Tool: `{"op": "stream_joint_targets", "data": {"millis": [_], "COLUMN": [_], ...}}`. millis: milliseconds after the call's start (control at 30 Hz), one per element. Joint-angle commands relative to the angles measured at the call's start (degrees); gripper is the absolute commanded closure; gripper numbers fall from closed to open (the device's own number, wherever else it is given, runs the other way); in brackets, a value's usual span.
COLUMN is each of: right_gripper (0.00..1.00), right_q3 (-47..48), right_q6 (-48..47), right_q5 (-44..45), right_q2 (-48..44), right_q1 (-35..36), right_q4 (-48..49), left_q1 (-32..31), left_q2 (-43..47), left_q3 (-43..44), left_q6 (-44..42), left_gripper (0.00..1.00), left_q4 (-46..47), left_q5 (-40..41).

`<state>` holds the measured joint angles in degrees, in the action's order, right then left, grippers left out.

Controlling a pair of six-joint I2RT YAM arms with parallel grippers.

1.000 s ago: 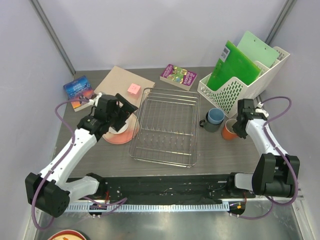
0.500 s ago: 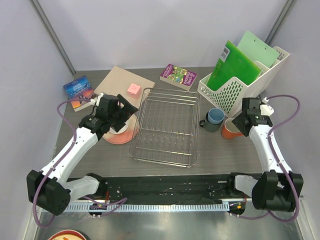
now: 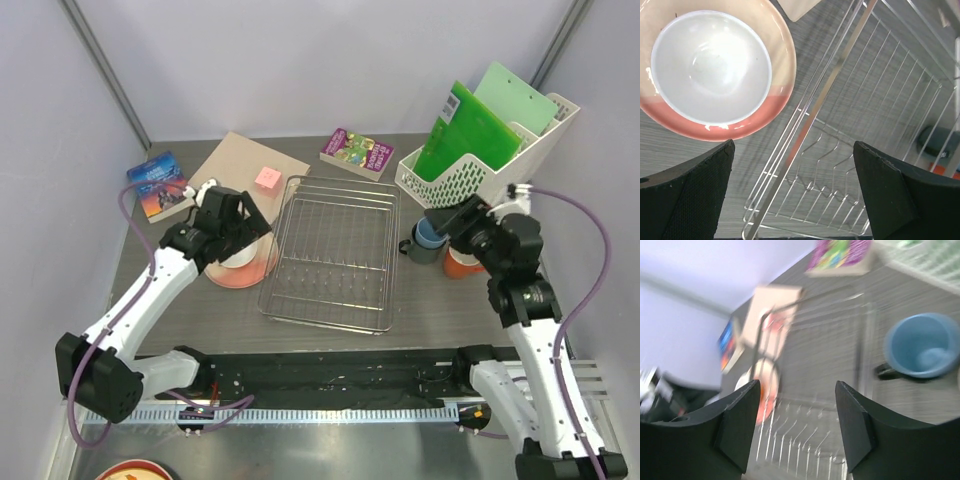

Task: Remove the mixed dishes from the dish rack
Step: Place the cup at the center of the board, then reset both arms

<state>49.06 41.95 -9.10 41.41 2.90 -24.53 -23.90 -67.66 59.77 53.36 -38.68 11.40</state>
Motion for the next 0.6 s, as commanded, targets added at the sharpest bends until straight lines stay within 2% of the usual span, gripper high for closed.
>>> {"op": "stream_joint_targets", "data": {"millis": [0,167,333,433,567], "right_gripper": [0.31,0.27,0.26,0.26,0.25], "right_q3": [-7.5,-2.4,6.4,10.1,13.3], "right_q6": [-2.8,-11.0,-20.7,-23.7,-25.8], "right_q5": [-5.4,8.0,30.3,39.1,47.6], "right_q2": [-2.3,3.0,12.0,18.1,23.2], "right_q1": [12.8,28.5,46.8,52.7,56.5], "right_q4": [20.6,18.1,15.0,14.1,13.6], "left_q1": [-3.6,-10.2,-14.7,-15.1,-15.2], "left_q2": [1.5,2.1,3.8,6.3,9.9], "left_q3": [2.3,4.0,3.1,1.8,0.0], "left_q6": [-9.5,-13.0,-13.6,-14.1,-14.8], "left_gripper": [0.00,0.00,0.00,0.00,0.00], "left_q4": [-2.3,-4.6,-4.9,-4.6,-4.1], "left_q5": [4.0,9.9,12.1,12.0,13.3]}}
